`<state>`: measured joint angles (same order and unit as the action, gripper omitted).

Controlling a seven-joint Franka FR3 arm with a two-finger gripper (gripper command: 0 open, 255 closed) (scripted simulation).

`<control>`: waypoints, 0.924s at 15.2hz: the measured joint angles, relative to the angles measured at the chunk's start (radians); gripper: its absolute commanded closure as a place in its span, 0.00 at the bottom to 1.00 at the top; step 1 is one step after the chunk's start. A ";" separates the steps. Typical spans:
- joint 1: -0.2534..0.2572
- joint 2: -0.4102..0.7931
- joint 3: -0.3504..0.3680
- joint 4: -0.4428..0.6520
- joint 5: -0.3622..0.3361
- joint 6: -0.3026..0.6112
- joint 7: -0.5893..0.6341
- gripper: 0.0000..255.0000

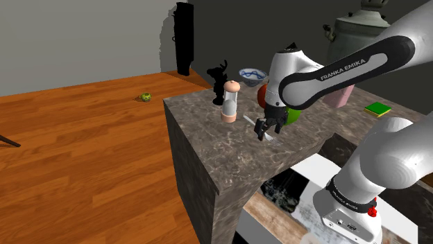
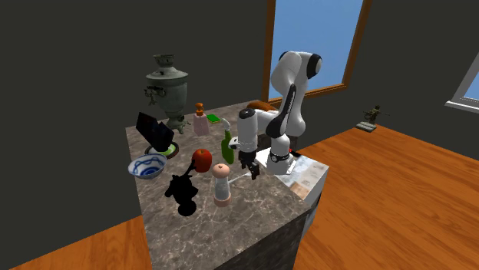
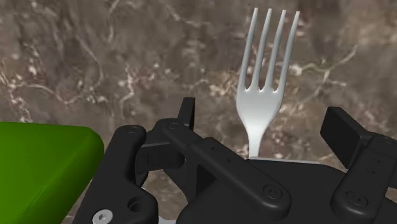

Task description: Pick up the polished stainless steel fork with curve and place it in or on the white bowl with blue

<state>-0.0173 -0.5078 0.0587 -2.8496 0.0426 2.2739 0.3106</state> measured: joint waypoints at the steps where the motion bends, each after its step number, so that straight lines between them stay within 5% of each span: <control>1: 0.000 0.000 0.000 0.000 0.000 0.000 0.000 1.00; 14: 0.000 -0.026 0.000 0.016 0.001 -0.040 0.000 1.00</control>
<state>-0.0174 -0.5343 0.0591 -2.8339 0.0435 2.2344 0.3104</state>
